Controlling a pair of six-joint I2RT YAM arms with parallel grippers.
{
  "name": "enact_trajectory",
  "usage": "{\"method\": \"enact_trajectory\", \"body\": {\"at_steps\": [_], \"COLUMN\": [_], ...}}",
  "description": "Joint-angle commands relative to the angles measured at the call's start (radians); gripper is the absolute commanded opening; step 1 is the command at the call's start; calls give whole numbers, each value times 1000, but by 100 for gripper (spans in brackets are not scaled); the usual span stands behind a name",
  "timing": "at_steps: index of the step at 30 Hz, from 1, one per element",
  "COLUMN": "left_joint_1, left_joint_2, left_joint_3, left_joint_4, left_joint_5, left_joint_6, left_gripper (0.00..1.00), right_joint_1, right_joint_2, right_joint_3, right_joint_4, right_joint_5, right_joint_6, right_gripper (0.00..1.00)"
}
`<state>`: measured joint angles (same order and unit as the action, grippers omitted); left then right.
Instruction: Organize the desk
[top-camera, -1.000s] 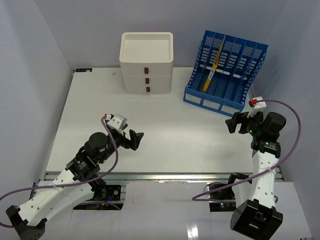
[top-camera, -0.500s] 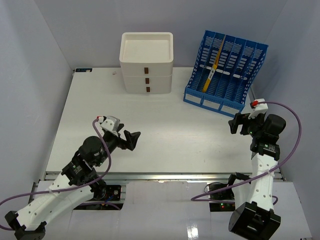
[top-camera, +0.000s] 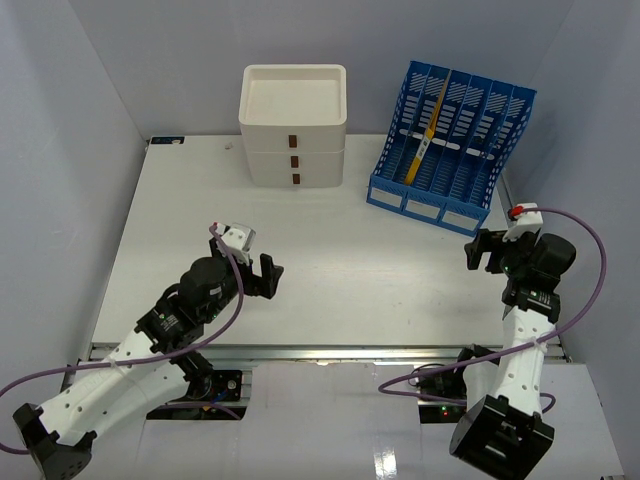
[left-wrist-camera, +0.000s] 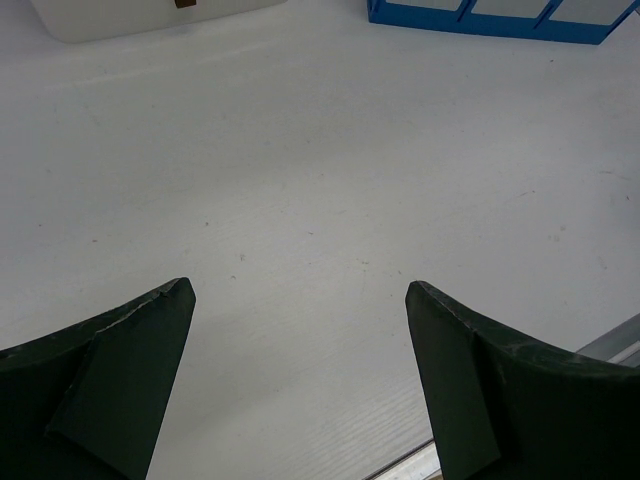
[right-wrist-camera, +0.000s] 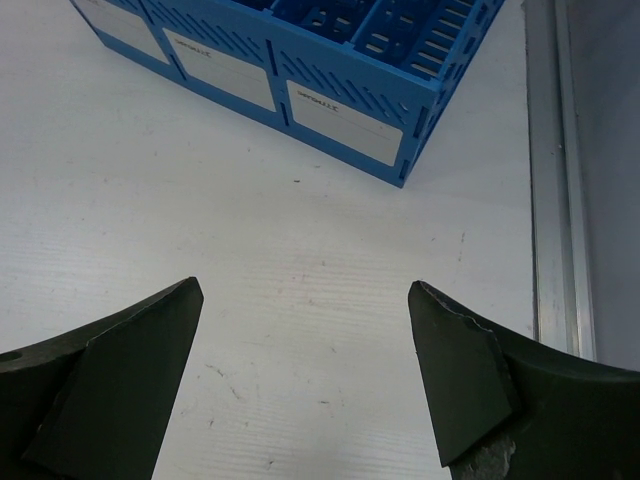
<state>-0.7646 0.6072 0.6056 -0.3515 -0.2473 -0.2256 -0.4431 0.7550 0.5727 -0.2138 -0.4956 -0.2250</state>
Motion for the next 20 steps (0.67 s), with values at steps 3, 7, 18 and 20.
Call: {"method": "enact_trajectory", "body": {"at_steps": [3, 7, 18, 20], "left_joint_1": [31, 31, 31, 31], "left_joint_2": [-4, -4, -112, -140], "left_joint_3": [30, 22, -25, -32], "left_joint_4": [-4, 13, 102, 115], "left_joint_5": [23, 37, 256, 273], "left_joint_6": [9, 19, 30, 30], "left_gripper": [98, 98, 98, 98], "right_joint_1": [-36, -37, -37, -37], "right_joint_2": [-2, -3, -159, -180], "right_joint_3": [-3, 5, 16, 12], "right_joint_4": [43, 41, 16, 8], "right_joint_5": [-40, -47, -122, -136], "right_joint_6": [-19, -17, 3, 3], "right_gripper": [90, 90, 90, 90]}}
